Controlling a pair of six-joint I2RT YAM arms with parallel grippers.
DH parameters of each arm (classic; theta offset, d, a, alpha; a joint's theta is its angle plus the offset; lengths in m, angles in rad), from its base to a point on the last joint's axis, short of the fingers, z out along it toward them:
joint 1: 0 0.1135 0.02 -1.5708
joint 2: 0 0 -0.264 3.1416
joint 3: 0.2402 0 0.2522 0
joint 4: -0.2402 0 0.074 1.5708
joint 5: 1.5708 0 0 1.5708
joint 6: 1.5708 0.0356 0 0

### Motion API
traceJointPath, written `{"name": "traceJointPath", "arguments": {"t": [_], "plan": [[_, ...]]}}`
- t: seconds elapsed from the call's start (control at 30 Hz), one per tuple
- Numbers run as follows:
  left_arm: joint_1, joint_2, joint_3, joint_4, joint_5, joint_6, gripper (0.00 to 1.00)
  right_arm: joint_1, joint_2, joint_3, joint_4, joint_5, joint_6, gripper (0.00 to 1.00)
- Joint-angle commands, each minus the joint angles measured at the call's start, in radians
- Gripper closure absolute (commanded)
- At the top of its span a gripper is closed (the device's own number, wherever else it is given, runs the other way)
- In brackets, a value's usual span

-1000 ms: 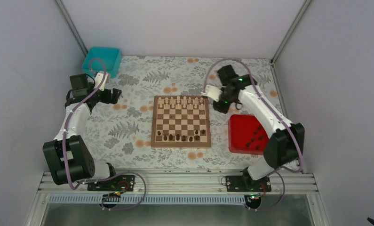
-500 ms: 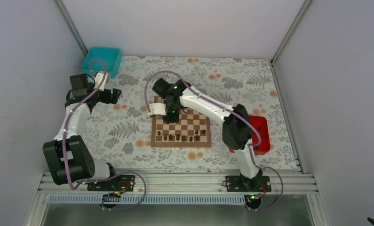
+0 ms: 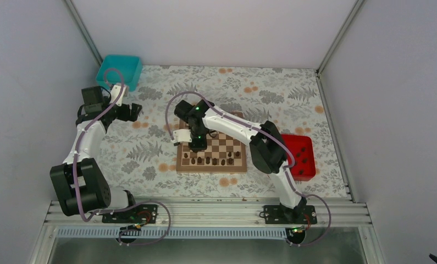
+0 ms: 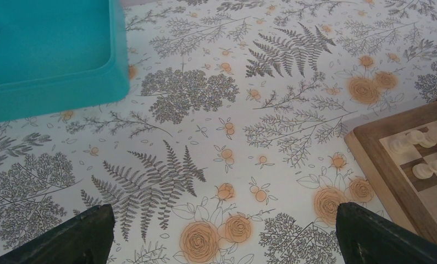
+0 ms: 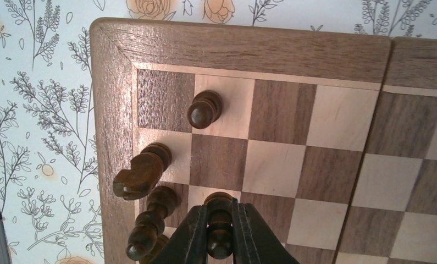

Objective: Set up the chess pieces on the board
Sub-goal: Place the chess piece on the chessboard.

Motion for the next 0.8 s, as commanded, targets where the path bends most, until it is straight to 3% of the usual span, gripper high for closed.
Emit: {"name": "traceJointPath", "arguments": {"t": [0.0,0.77], "plan": [[0.006,-0.009,0.016,0.005,0.009,0.005,0.00,0.020,0.021,-0.012,0.017,-0.035,-0.015,0.88],[0.008,-0.010,0.015,0.007,0.012,0.006,0.00,0.031,0.086,0.042,0.027,0.006,-0.012,0.88]]}}
